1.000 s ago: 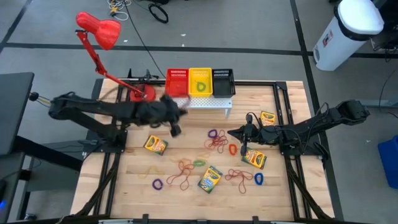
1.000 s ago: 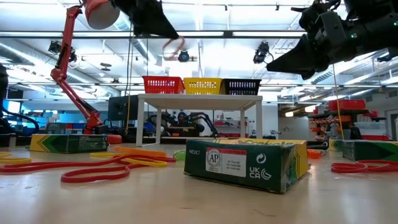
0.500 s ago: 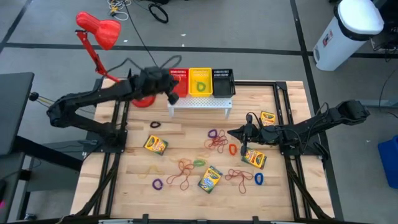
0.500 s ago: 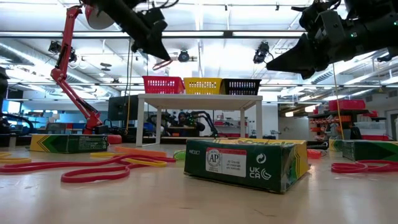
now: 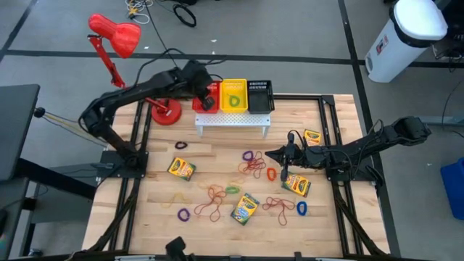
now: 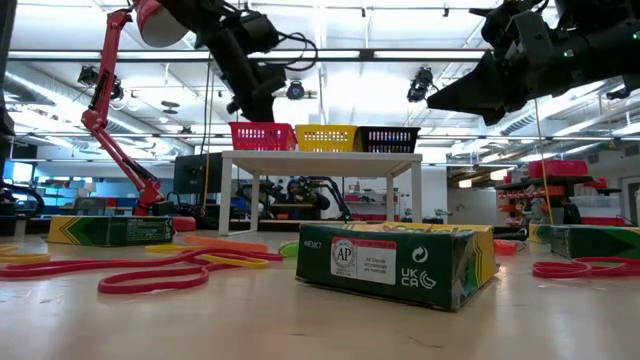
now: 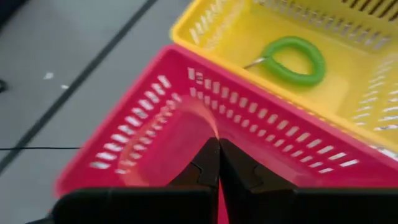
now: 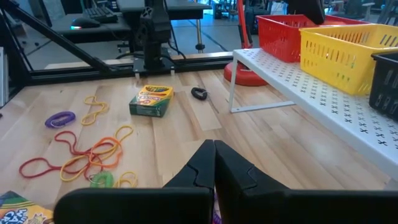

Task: Pick & Place Office Desk Supplies
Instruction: Put the orange rubber band into the red bin on the shelf, then put the yellow crayon box into the black bin on the shelf

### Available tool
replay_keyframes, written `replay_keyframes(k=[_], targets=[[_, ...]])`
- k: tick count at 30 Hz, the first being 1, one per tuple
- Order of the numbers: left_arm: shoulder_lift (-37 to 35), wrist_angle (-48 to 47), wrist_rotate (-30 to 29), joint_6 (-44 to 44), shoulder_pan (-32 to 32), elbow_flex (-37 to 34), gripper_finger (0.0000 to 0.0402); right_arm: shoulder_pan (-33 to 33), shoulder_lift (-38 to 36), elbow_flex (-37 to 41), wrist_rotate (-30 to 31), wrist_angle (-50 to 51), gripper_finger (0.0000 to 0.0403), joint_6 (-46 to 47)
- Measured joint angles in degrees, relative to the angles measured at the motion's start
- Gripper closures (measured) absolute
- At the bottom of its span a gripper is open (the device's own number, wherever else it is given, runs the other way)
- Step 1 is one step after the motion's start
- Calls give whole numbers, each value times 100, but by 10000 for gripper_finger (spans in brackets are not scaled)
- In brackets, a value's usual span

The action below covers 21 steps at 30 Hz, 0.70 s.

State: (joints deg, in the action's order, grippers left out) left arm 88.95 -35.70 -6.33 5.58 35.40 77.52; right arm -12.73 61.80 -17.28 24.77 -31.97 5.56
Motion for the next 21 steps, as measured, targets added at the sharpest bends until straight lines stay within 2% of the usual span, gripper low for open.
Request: replay_keyframes(k=[4, 14, 17, 21], targets=[[42, -20, 70, 9, -9, 0, 376, 2, 0, 0, 0, 2, 398, -2], [-321, -141, -10, -40, -64, 4, 290, 1, 0, 0, -1, 22, 397, -4], [-575, -152, -4, -49, -216, 4, 287, 2, 0, 0, 0, 24, 397, -4], [-1072, -75, -18, -170, -708, -124, 306, 2, 0, 0, 0, 42, 398, -6]])
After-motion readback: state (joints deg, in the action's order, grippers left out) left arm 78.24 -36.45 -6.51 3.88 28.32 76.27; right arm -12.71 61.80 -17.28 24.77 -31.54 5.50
